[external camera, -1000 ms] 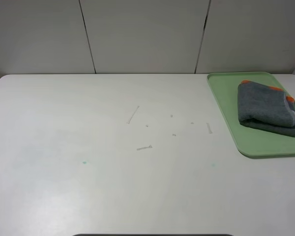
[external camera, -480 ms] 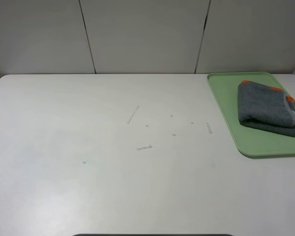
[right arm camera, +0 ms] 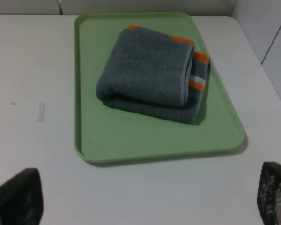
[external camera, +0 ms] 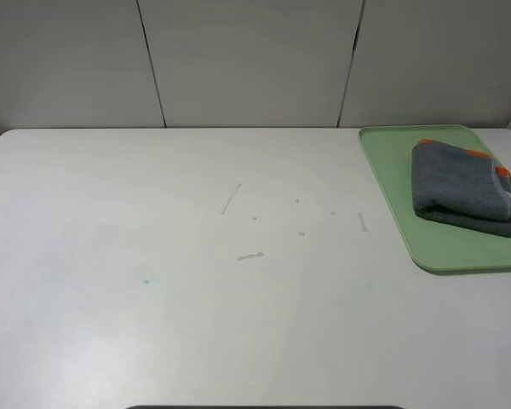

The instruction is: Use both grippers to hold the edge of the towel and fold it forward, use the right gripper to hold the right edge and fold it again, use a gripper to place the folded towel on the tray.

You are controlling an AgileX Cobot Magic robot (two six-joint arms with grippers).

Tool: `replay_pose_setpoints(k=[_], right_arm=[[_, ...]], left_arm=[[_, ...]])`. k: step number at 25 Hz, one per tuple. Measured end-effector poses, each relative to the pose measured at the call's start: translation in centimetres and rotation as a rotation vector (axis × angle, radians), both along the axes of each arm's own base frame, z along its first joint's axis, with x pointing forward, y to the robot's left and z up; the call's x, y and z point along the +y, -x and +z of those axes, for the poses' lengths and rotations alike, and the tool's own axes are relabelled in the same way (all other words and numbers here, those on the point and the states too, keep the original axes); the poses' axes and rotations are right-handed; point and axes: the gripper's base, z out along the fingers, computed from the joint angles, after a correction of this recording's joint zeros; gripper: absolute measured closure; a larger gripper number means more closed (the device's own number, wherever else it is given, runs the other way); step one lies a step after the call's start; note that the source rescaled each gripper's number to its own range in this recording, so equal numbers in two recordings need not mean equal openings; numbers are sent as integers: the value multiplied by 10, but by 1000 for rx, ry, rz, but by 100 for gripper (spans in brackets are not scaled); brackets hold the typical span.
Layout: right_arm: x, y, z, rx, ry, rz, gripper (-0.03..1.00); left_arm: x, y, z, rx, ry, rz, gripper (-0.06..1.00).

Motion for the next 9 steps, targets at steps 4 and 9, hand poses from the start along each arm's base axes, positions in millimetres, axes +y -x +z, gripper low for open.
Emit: replay_pose_setpoints(k=[4, 9], right_arm=[[0, 0, 0, 0, 0, 0, -3], [0, 0, 0, 0, 0, 0, -3]], left_arm=[[0, 0, 0, 0, 0, 0, -6], [0, 0, 0, 0, 0, 0, -6]])
